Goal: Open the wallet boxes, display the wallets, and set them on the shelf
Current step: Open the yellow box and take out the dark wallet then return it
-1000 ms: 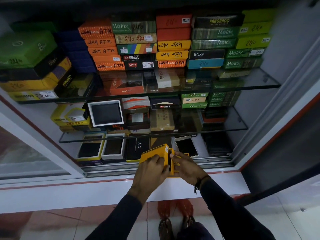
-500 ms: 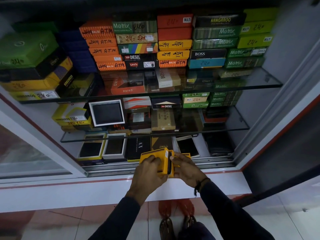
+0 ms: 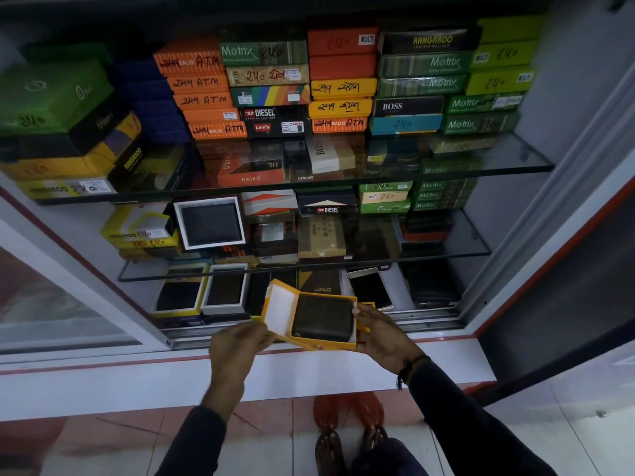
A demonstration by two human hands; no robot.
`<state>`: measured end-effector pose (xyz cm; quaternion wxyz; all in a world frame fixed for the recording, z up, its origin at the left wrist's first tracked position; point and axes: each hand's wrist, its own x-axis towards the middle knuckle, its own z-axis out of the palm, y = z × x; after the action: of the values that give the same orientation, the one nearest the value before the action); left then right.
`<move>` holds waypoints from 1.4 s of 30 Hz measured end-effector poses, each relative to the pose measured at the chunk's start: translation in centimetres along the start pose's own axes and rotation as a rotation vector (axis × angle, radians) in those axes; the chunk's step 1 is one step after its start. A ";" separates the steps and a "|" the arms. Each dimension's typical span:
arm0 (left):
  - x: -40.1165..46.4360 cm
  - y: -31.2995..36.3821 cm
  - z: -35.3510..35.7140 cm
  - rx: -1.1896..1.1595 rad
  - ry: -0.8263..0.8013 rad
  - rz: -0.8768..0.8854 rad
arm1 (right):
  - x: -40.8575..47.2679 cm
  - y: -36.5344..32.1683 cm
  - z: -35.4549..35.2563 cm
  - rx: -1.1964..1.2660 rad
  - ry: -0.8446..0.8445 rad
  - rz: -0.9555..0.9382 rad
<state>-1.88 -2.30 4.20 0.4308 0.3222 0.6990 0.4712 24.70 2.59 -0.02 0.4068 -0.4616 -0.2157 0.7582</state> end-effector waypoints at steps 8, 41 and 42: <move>1.2 -4.4 -0.6 -0.252 -0.260 -0.210 | 0.0 -1.0 1.3 -0.191 0.088 -0.060; 1.8 -11.3 -4.6 0.629 -0.153 -0.059 | 2.6 9.9 8.2 -1.238 0.335 -0.038; 2.0 -11.2 -4.1 0.664 -0.137 -0.032 | 2.6 10.2 8.1 -1.280 0.335 -0.040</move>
<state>-6.94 -6.09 -6.08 0.3557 0.4650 0.7886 0.1882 12.76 -0.77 -4.65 0.0942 -0.7198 -0.5660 0.3907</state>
